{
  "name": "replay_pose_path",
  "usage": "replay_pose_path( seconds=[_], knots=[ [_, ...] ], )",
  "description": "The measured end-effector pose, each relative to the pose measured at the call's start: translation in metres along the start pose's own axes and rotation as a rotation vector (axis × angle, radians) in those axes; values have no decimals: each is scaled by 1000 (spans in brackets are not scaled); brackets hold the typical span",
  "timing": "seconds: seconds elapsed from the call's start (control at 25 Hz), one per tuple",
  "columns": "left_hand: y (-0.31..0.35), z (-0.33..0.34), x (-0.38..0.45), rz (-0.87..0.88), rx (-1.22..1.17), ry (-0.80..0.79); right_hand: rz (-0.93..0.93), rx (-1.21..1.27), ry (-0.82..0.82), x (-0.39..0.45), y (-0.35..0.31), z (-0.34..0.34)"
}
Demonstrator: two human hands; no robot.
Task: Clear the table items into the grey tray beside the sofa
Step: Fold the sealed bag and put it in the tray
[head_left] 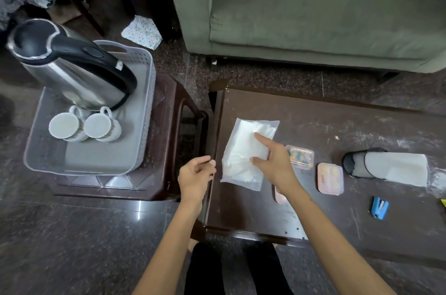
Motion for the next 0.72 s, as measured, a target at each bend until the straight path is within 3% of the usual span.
replay_pose_path(
  seconds=[0.36,0.6,0.72],
  knots=[
    [110,-136,34,327,17,202,-292,-243,-84,34,-174,133],
    [144,-135,40,510,272,12,-304,-352,-75,53,-209,206],
    [155,-136,43,634,429,19,-281,-319,-106,58,-212,227]
  ],
)
Point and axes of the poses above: each hand's wrist, its own x-axis towards the middle knuckle, its own z-axis out of the palm, y = z × x, the point moved 10 cm from there along x, towards the middle knuckle, and after that the axes turned 1 degree about x, right-handed, at the moved point
